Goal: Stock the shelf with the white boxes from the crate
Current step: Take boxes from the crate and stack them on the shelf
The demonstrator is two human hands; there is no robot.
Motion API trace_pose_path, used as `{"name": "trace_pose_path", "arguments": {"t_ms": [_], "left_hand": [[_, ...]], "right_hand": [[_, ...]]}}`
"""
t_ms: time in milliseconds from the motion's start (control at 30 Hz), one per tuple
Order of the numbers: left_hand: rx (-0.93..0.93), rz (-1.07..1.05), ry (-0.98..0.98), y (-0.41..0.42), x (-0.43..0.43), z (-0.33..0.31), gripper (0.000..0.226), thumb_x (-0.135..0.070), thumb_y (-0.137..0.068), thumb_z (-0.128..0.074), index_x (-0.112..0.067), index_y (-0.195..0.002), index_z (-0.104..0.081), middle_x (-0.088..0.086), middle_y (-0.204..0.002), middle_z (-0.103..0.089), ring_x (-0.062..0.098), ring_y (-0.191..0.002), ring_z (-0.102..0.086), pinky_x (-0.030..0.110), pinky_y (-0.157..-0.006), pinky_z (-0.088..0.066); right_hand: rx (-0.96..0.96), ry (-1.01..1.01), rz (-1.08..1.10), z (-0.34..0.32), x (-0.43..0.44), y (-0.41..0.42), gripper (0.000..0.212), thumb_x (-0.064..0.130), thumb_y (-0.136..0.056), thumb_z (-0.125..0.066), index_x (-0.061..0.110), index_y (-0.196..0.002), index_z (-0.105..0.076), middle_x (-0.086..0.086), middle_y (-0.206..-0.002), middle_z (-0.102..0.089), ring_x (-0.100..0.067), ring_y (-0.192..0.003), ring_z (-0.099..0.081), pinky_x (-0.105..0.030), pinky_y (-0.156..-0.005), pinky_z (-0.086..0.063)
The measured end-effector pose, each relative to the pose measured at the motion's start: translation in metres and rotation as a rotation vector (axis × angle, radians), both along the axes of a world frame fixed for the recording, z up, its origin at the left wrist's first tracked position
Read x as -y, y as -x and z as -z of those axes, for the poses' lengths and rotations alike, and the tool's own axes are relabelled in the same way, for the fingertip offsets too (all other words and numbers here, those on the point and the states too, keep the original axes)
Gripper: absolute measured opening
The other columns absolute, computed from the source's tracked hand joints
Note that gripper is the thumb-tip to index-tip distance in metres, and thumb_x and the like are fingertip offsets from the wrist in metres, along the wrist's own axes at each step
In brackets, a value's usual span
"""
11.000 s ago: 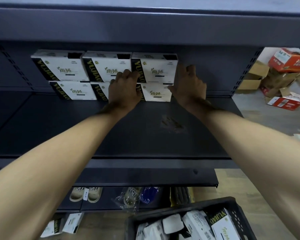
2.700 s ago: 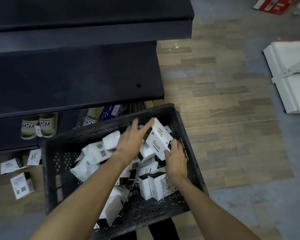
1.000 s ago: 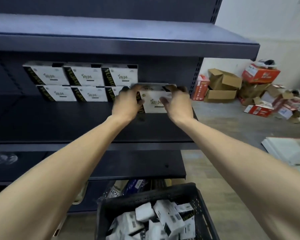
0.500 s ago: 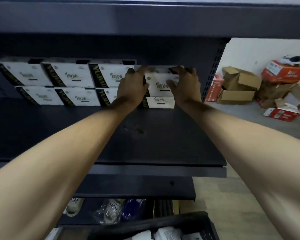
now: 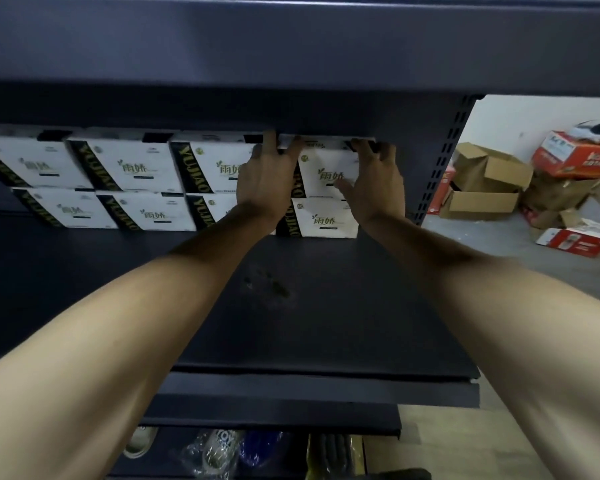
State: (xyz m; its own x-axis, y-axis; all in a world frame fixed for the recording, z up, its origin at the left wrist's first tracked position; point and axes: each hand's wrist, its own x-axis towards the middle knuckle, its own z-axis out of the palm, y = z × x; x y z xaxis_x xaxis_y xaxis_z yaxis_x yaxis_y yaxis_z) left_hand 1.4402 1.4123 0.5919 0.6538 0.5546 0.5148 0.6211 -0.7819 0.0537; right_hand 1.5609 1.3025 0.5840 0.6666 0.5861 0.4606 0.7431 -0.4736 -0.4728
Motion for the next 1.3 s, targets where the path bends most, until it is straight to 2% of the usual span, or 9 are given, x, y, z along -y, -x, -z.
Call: {"name": "trace_pose_path", "arguments": {"t_ms": [133, 233, 333, 433, 500, 667, 767, 900, 1300], "left_hand": [[-0.049, -0.059, -0.122, -0.001, -0.005, -0.001, 0.058, -0.013, -0.093, -0.061, -0.023, -0.144, -0.037, 0.018, -0.141, -0.036, 0.036, -0.118, -0.048, 0.041, -0.071, -0.051], [-0.074, -0.076, -0.173, -0.004, -0.006, -0.004, 0.053, -0.011, -0.095, -0.054, -0.02, -0.144, -0.038, 0.019, -0.143, -0.036, 0.038, -0.121, -0.046, 0.04, -0.073, -0.05], [-0.071, -0.06, -0.073, -0.001, 0.003, -0.002, 0.063, -0.008, -0.093, -0.057, -0.019, -0.15, -0.031, 0.019, -0.143, -0.037, 0.038, -0.121, -0.048, 0.046, -0.078, -0.051], [-0.092, -0.026, 0.008, 0.017, 0.019, 0.004, 0.084, -0.009, -0.087, -0.066, -0.024, -0.154, -0.018, 0.018, -0.141, -0.037, 0.037, -0.115, -0.05, 0.047, -0.077, -0.052], [-0.129, 0.015, 0.04, 0.037, 0.03, 0.005, 0.082, -0.014, -0.087, -0.066, -0.026, -0.154, -0.019, 0.016, -0.135, -0.041, 0.036, -0.111, -0.052, 0.046, -0.075, -0.051], [-0.265, 0.086, 0.097, 0.089, 0.06, -0.005, 0.074, -0.027, -0.088, -0.066, -0.022, -0.151, -0.027, 0.014, -0.138, -0.041, 0.037, -0.116, -0.051, 0.043, -0.076, -0.049], [-0.324, 0.068, 0.214, 0.129, 0.083, -0.012, 0.073, -0.034, -0.09, -0.064, -0.023, -0.152, -0.026, 0.013, -0.146, -0.037, 0.038, -0.122, -0.048, 0.044, -0.084, -0.047], [-0.269, 0.083, 0.265, 0.204, 0.131, -0.006, 0.064, -0.036, -0.086, -0.067, -0.02, -0.141, -0.041, 0.017, -0.13, -0.052, 0.04, -0.108, -0.057, 0.042, -0.072, -0.046], [-0.418, 0.144, 0.342, 0.339, 0.266, 0.086, 0.056, -0.038, -0.086, -0.068, -0.018, -0.132, -0.042, 0.01, -0.121, -0.051, 0.031, -0.104, -0.055, 0.036, -0.064, -0.036]], "right_hand": [[0.01, -0.018, 0.012, 0.003, -0.007, -0.003, 0.065, 0.027, -0.087, -0.074, 0.026, -0.143, -0.042, -0.011, -0.144, -0.034, -0.031, -0.124, -0.048, -0.043, -0.096, -0.051], [0.018, -0.021, 0.027, 0.006, -0.01, -0.002, 0.065, 0.029, -0.087, -0.074, 0.026, -0.143, -0.041, -0.011, -0.144, -0.034, -0.031, -0.124, -0.048, -0.044, -0.095, -0.051], [-0.001, 0.005, 0.026, 0.003, -0.006, 0.001, 0.07, 0.028, -0.088, -0.073, 0.028, -0.147, -0.036, -0.011, -0.148, -0.031, -0.032, -0.126, -0.047, -0.045, -0.095, -0.051], [-0.036, 0.037, 0.002, -0.002, 0.012, 0.009, 0.093, 0.027, -0.085, -0.076, 0.032, -0.156, -0.017, -0.014, -0.158, -0.02, -0.034, -0.135, -0.041, -0.045, -0.098, -0.049], [-0.027, 0.087, -0.003, -0.006, 0.029, 0.019, 0.097, 0.027, -0.084, -0.078, 0.032, -0.157, -0.014, -0.016, -0.16, -0.015, -0.038, -0.139, -0.036, -0.047, -0.1, -0.047], [-0.028, 0.265, -0.013, -0.019, 0.077, 0.067, 0.076, 0.029, -0.09, -0.071, 0.025, -0.152, -0.027, -0.015, -0.15, -0.031, -0.039, -0.129, -0.045, -0.047, -0.095, -0.05], [-0.034, 0.363, 0.0, -0.026, 0.111, 0.119, 0.062, 0.016, -0.096, -0.06, 0.023, -0.151, -0.032, -0.015, -0.145, -0.039, -0.039, -0.125, -0.049, -0.045, -0.092, -0.05], [-0.075, 0.362, -0.023, -0.027, 0.17, 0.199, 0.058, 0.026, -0.095, -0.062, 0.02, -0.147, -0.038, -0.016, -0.14, -0.046, -0.038, -0.12, -0.051, -0.043, -0.09, -0.049], [-0.203, 0.481, 0.038, 0.069, 0.285, 0.333, 0.055, 0.03, -0.095, -0.063, 0.02, -0.144, -0.041, -0.015, -0.139, -0.048, -0.036, -0.117, -0.053, -0.04, -0.089, -0.045]]}}
